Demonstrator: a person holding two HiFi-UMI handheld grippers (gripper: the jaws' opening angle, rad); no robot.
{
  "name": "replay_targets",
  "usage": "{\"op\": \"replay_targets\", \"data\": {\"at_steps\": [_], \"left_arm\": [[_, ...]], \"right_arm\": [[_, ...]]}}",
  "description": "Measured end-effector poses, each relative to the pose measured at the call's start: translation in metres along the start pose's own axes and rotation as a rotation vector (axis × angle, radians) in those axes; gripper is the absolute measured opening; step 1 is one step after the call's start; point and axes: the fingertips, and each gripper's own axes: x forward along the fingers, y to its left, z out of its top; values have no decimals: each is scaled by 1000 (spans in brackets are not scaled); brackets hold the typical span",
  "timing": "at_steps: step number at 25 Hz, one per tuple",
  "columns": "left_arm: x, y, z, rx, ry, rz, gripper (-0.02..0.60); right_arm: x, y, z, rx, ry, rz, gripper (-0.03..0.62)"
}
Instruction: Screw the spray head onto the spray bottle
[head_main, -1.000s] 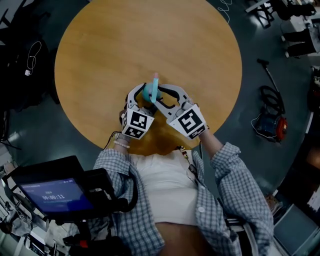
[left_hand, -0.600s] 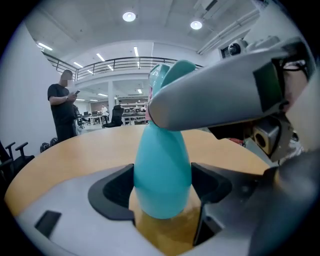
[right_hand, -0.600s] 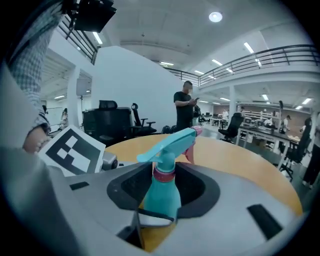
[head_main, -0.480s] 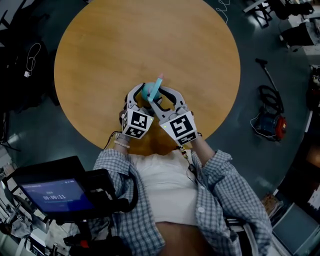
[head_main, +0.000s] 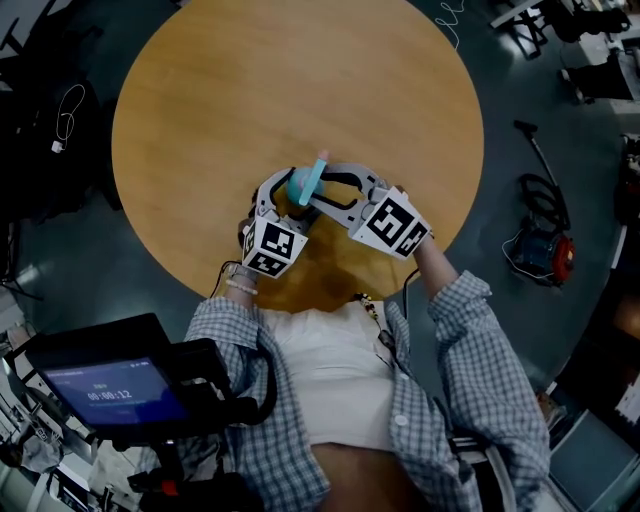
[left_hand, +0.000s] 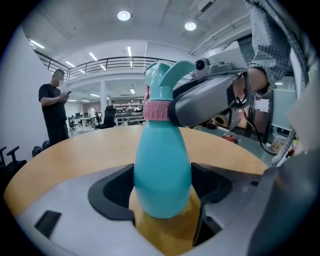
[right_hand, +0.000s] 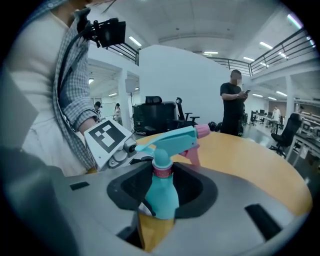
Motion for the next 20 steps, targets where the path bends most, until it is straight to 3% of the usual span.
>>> {"op": "replay_targets", "data": {"at_steps": [3, 5, 7, 11, 13, 16, 20], "left_arm": [[-1, 0, 0, 14, 8, 11, 367], [-1, 1, 0, 12, 13, 26, 367], [-1, 2, 1, 4, 20, 50, 367], [0, 2, 3, -9, 26, 101, 367], [1, 2, 3, -21, 19, 99, 367], [3, 3, 3, -19, 16, 81, 367], [4, 0, 2, -12, 12, 55, 367]], "right_arm": [[1, 0, -1, 43, 98, -30, 121], [2, -1, -1, 121, 146, -95, 120], [2, -3, -1, 221, 154, -222, 120], [-3, -6, -3, 365, 108, -566, 121], [-4, -7, -3, 371, 93, -635, 120], [-2, -7, -3, 311, 84, -606, 121], [-4, 0, -6, 291, 58, -428, 140]]}}
